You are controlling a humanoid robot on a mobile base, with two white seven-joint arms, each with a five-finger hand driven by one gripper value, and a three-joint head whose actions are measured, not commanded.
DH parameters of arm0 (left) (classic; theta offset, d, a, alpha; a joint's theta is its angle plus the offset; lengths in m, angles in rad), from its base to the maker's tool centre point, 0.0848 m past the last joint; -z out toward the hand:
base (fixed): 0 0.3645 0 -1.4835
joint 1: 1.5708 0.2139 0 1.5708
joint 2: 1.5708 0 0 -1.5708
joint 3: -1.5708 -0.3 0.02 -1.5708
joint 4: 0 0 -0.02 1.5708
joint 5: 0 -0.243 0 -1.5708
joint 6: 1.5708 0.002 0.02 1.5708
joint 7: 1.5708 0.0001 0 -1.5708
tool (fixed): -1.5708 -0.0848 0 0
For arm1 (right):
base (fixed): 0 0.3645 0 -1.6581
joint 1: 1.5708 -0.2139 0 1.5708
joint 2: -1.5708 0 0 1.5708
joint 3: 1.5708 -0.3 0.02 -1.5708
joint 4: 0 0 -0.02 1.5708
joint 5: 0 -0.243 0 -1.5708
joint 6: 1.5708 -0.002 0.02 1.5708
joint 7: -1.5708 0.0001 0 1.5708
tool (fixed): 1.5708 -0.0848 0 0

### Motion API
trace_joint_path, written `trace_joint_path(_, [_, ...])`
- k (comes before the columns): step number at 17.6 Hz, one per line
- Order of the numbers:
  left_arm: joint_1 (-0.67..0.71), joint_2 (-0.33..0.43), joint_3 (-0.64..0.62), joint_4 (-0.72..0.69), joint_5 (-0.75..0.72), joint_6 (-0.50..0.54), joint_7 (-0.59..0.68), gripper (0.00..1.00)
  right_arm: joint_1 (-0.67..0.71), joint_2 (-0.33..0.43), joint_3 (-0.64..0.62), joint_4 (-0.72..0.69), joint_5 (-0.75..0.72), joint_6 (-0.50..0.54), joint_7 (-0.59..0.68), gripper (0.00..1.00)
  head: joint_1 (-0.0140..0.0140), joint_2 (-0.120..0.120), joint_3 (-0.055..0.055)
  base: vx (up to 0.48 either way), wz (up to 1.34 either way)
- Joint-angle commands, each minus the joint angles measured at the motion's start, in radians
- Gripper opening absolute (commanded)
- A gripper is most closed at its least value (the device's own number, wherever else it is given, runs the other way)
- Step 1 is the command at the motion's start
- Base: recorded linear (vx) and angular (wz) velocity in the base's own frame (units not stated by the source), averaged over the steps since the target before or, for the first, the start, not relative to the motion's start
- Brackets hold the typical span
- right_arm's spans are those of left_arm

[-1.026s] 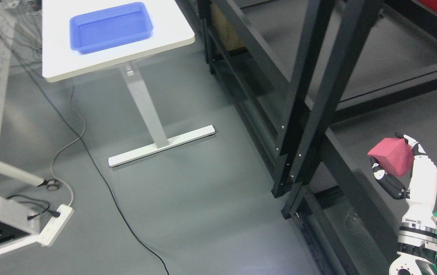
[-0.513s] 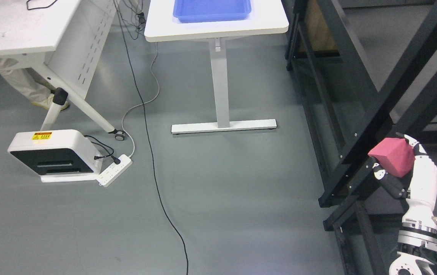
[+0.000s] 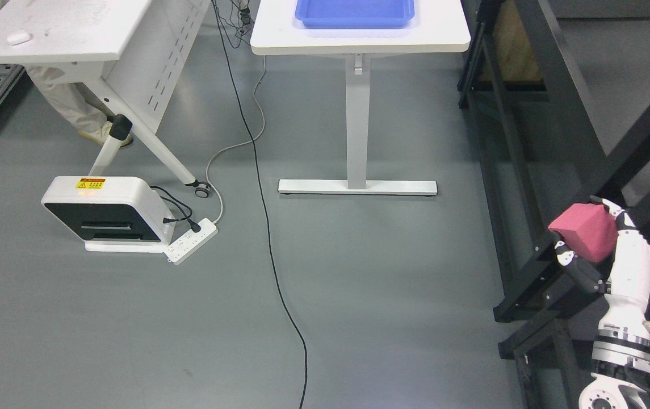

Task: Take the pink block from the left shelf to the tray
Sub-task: 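Turn and drive toward the blue tray holding the pink block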

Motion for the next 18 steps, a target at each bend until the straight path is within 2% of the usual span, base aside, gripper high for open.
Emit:
trace_joint_path(1, [0.009,0.017,0.000,0.000,-0.002,-0.001,-0.001,1.00,-0.001,-0.017,0.000,0.001,0.000,0.001,0.000,0.04,0.0000,0.000,0.000,0.078,0.28])
trace_joint_path(10, [0.009,0.017,0.000,0.000,-0.002,-0.001,-0.001,1.00,-0.002,-0.017,0.000,0.001,0.000,0.001,0.002,0.04,0.0000,0.000,0.000,0.133,0.36])
trace_joint_path(18, [0.009,0.017,0.000,0.000,-0.002,-0.001,-0.001,1.00,-0.002,-0.017,0.001,0.001,0.000,0.001,0.002,0.04,0.0000,0.000,0.000,0.305,0.04])
